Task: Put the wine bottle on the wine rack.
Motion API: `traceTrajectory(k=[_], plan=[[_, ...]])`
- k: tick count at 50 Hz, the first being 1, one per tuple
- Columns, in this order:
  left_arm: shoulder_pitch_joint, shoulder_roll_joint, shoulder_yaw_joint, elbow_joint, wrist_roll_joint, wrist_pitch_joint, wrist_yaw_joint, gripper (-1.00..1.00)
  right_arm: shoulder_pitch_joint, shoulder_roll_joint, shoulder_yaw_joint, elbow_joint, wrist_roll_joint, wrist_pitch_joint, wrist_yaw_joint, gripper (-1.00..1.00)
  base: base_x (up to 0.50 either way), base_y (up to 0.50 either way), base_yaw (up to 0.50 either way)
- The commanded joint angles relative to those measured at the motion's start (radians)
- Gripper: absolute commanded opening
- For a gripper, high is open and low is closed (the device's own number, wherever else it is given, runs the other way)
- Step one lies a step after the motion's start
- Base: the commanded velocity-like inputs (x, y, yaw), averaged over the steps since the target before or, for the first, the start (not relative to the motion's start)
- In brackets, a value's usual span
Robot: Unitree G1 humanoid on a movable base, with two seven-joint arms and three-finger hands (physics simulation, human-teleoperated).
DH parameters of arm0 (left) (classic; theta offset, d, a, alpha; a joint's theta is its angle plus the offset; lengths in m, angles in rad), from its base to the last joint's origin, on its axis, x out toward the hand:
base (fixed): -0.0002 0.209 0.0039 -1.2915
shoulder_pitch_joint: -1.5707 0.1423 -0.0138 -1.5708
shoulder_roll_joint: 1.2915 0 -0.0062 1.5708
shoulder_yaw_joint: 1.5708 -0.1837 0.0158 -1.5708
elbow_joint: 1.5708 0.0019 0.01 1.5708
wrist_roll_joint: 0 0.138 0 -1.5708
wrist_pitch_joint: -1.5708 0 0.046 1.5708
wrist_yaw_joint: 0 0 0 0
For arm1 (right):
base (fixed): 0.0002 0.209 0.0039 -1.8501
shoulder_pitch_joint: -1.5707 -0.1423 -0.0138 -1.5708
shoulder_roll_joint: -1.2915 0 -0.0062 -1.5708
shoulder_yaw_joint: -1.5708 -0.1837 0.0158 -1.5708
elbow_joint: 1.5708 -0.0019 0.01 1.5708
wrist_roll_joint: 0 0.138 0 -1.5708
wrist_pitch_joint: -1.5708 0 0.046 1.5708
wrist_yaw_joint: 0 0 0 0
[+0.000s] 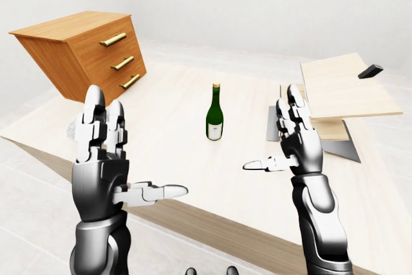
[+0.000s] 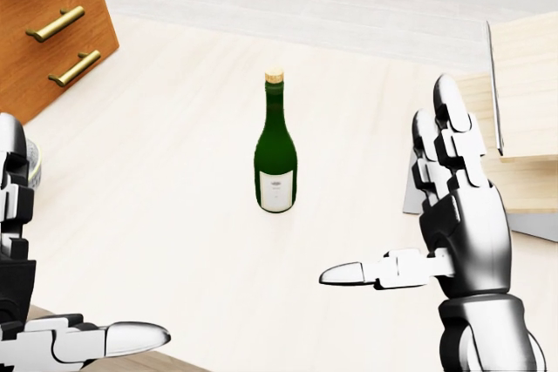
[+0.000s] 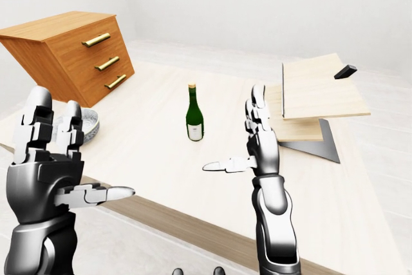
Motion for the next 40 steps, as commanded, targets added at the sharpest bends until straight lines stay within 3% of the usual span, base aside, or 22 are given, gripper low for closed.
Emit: traceTrajectory(k=[1, 7, 23, 40], plan=[[0.014, -0.003, 0.02, -0.018, -0.008, 0.0, -0.007, 1.0, -0.052, -0.004, -0.016, 0.008, 0.033, 0.0, -0.01, 1.0, 0.0, 0.0, 0.0], [-0.008, -0.005, 0.036, -0.038, -0.018, 0.0, -0.007, 1.0, -0.049, -0.01, -0.013, 0.011, 0.039, 0.0, -0.009, 1.0, 0.08, 0.01, 0.0], [0.011, -0.015, 0.04, -0.02, -0.031, 0.0, -0.017, 1.0, -0.045, -0.008, -0.001, 0.025, 0.024, 0.0, -0.011, 1.0, 0.46, 0.07, 0.0], [0.016, -0.013, 0.027, -0.011, -0.03, 0.0, -0.009, 1.0, -0.076, -0.014, 0.004, 0.001, 0.005, 0.0, -0.033, 1.0, 0.0, 0.0, 0.0]])
